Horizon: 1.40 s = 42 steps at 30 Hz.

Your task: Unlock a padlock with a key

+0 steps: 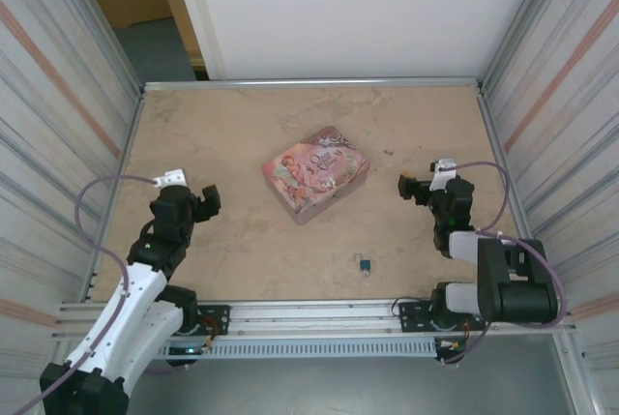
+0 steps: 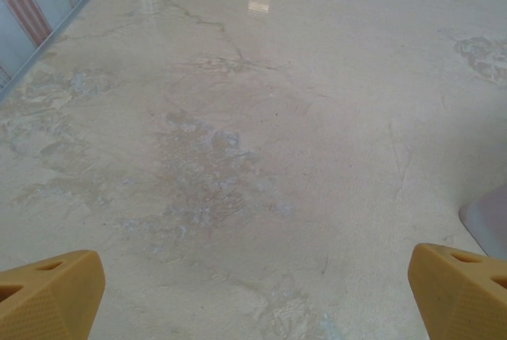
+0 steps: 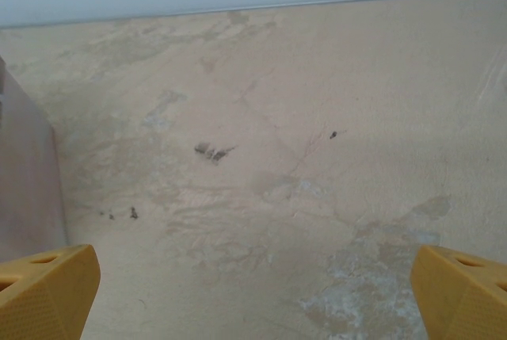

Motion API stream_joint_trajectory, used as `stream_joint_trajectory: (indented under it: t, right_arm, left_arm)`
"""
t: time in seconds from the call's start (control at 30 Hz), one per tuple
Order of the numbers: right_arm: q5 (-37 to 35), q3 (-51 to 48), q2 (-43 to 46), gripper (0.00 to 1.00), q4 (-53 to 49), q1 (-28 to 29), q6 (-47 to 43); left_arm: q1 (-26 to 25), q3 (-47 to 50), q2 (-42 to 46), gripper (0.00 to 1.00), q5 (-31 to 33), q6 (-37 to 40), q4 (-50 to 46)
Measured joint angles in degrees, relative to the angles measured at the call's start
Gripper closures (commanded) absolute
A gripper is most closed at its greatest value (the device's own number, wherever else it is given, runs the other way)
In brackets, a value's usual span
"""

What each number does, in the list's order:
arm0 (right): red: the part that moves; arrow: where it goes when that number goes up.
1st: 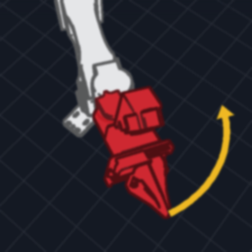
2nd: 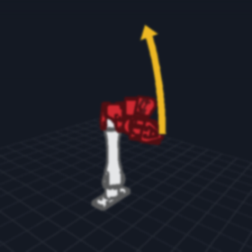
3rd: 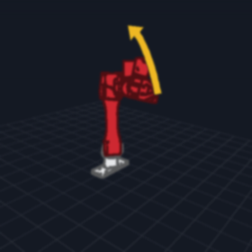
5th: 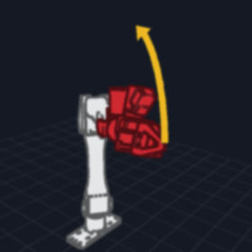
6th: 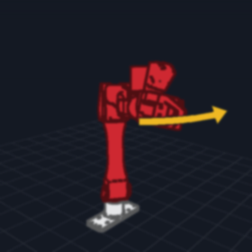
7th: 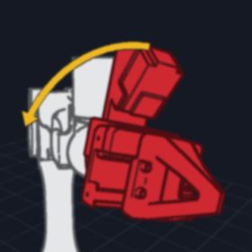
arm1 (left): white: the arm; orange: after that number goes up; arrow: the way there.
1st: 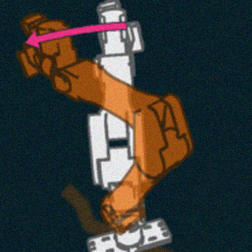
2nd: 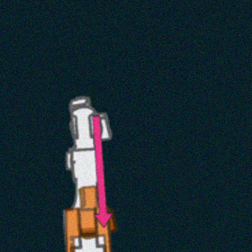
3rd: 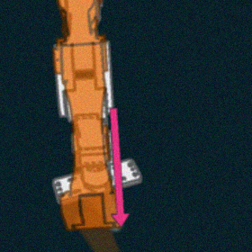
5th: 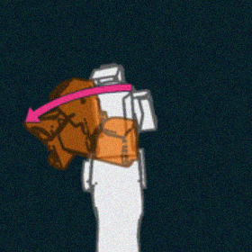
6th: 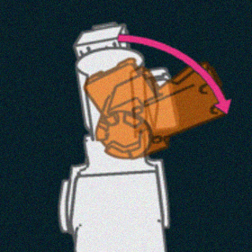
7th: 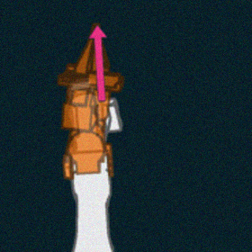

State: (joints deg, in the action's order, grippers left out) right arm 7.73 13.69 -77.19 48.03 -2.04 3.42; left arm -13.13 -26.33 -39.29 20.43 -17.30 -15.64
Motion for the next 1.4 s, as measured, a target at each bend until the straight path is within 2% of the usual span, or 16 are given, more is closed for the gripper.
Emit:
stream_joint_trajectory:
  t: [0.2, 0.33, 0.57, 0.83, 1.07, 1.4]
  right_arm:
    - [0.0, 1.0, -7.0, 0.01, 4.5, -0.9, -0.1]
    - [0.0, 3.1, -10.1, 0.01, 4.1, -0.9, -0.1]
    - [-0.7, 8.9, -10.7, 0.01, 0.7, -2.6, 0.6]
    - [-3.1, 9.0, -10.8, 0.01, -1.6, -2.1, 0.6]
    - [-3.5, 9.0, -10.8, 0.01, -1.9, -2.0, 0.6]
    - [-3.5, 9.0, -10.8, 0.01, -1.9, -1.9, 0.6]
  left_arm:
    - [1.4, 0.5, -3.5, 0.01, -1.0, 1.3, 3.9]
    - [1.6, 1.0, -7.3, 0.01, -1.5, 3.7, 8.8]
    - [2.5, 1.0, -15.0, 0.01, -1.9, 9.2, 17.5]
    - [6.3, 3.8, -18.4, 0.01, -4.5, 13.0, 28.1]
    - [6.4, 8.6, -21.2, 0.01, -7.1, 16.0, 38.8]
    - [7.9, 11.1, -31.2, 0.01, -12.9, 20.6, 55.4]
